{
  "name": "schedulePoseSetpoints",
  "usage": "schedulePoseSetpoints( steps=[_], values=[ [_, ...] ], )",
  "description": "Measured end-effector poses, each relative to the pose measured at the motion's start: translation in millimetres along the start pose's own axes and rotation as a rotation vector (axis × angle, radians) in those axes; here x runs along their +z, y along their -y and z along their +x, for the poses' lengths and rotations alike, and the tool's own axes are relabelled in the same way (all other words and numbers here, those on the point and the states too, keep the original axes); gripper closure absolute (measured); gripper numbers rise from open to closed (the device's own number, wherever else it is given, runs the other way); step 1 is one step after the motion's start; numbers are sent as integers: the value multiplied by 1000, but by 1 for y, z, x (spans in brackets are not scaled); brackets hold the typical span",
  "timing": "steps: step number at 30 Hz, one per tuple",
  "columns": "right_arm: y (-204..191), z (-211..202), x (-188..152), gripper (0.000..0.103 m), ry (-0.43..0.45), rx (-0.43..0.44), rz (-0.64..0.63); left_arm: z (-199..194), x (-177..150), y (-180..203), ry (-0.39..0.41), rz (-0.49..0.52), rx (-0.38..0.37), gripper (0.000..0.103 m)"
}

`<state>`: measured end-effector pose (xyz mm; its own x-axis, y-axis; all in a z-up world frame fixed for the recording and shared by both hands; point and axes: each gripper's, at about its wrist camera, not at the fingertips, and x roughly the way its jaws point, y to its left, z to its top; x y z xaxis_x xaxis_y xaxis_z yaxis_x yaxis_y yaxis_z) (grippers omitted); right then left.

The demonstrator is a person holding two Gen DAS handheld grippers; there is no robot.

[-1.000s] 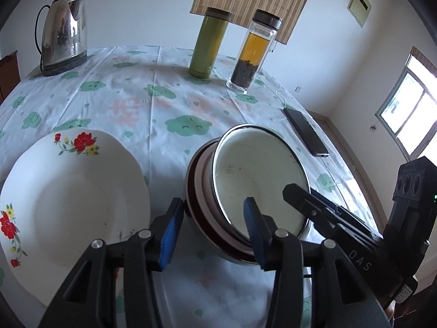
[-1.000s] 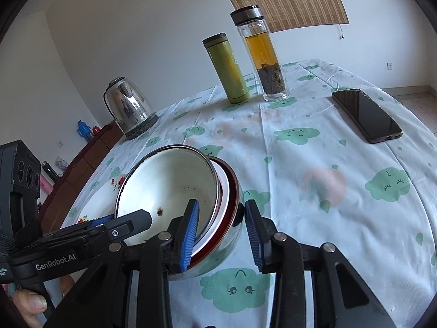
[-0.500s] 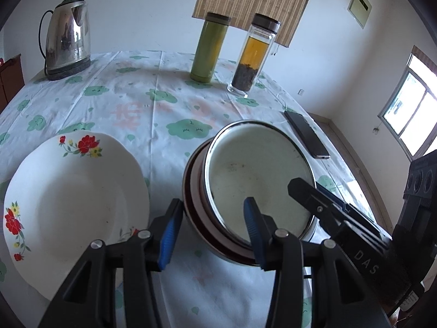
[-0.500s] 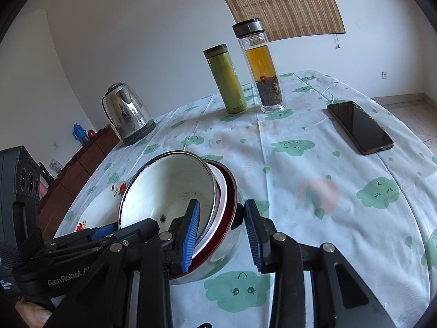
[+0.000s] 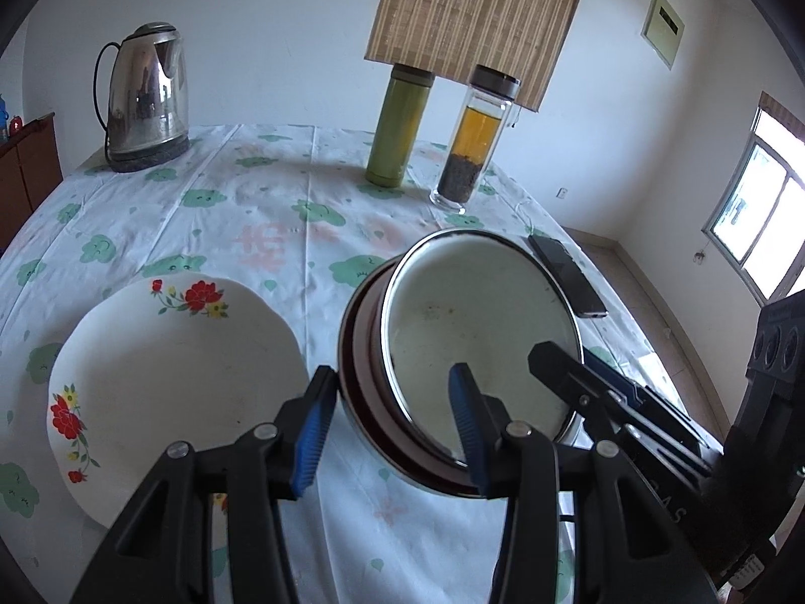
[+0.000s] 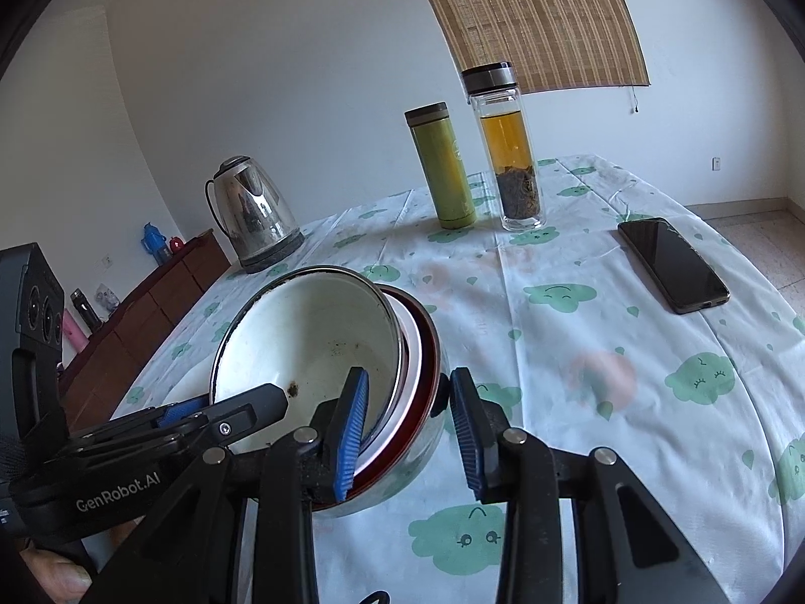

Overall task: Organize plates and bowls
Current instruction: 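Lift the nested bowl stack with both grippers toward the plate stack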

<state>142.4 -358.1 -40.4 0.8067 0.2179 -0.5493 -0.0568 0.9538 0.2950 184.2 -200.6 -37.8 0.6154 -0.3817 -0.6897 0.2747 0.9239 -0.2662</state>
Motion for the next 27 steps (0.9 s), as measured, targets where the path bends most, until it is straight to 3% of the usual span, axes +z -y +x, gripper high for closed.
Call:
schedulePoseSetpoints(
  steps=[15, 19, 27],
  values=[
    [-40, 2, 4, 68, 10, 20, -60, -31, 5, -32, 78, -58, 24, 58],
    [-50, 8, 4, 69, 1, 22, -73, -38, 5, -44, 97, -86, 29, 65],
    [-66, 18, 4, 69, -22, 37, -87, -45, 6, -61, 105, -110, 40, 65]
  ],
)
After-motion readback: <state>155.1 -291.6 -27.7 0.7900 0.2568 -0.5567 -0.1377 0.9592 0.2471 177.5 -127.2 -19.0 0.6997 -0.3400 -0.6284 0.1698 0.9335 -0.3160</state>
